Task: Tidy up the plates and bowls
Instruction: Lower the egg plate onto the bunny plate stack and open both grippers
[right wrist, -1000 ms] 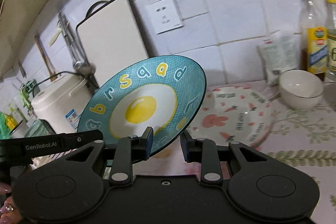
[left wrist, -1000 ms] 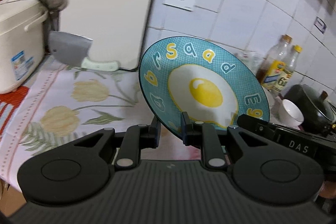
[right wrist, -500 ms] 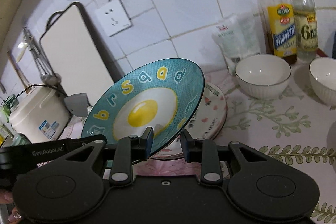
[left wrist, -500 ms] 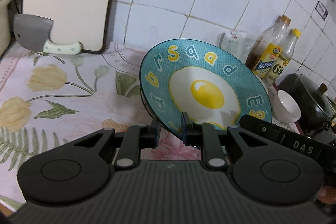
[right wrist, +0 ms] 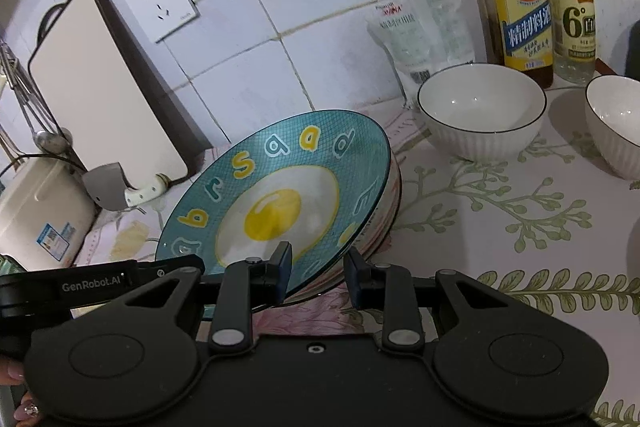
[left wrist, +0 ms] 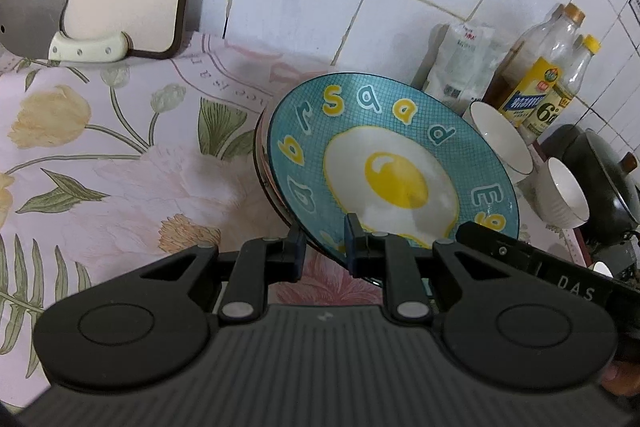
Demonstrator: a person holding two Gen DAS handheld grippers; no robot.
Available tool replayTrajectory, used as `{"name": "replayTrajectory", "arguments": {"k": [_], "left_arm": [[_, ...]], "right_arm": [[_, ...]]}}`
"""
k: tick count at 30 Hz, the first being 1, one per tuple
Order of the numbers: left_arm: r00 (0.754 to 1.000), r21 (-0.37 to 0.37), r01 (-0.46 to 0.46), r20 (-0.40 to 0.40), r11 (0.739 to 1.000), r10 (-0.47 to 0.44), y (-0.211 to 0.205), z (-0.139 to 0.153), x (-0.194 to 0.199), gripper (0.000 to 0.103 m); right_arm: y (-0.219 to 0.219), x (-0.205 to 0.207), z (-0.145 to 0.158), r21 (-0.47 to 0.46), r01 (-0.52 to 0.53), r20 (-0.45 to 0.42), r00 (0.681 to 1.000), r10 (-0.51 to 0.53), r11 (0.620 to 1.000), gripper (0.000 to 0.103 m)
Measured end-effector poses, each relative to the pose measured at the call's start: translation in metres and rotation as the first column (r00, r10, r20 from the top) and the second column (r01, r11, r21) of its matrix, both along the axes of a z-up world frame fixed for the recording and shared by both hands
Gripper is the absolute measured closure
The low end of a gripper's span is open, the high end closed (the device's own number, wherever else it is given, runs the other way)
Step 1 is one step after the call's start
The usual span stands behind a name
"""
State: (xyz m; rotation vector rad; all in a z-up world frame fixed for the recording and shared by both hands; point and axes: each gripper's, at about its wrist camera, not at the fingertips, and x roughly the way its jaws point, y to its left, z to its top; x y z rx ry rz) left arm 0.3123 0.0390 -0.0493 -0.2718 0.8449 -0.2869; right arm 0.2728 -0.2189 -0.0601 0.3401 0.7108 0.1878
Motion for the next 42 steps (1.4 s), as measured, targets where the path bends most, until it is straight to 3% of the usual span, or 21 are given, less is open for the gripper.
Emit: {"name": "replayTrajectory", "arguments": {"k": [14, 22, 27, 35, 42], "left_arm": [[0.998, 0.019, 0.02, -0.067, 1.0, -0.019, -0.005, -0.004, 0.016, 0.085], [0.996, 0.027, 0.024, -0.084, 0.999, -0.021, -0.007, -0.003, 0.019, 0.083], [0.996, 0.047, 0.023, -0.088, 0.999, -0.018, -0.01, -0.003, 0.019, 0.082], [0.999, 0.096, -0.002, -0.032, 0.995, 0.005, -0.013, 0.006, 0.004, 0.07], [1.0, 0.117, 0.02, 0.015, 0.993, -0.022, -0.013, 0.029, -0.032, 0.055]], "right_arm": [[0.003, 0.013, -0.005, -0.044, 0.02, -0.063, 0.998, -0.023, 0.999, 0.069], [0.015, 0.01, -0.003, -0.19, 0.016, 0.0, 1.0, -0.017, 0.982, 0.062], [0.016, 0.014, -0.007, -0.224, 0.017, 0.023, 1.0, -0.013, 0.974, 0.061], [0.01, 0.017, -0.014, -0.204, 0.013, 0.06, 0.998, -0.001, 0.979, 0.061], [-0.001, -0.014, 0.011, -0.171, -0.048, 0.092, 0.994, 0.064, 0.984, 0.06]]}}
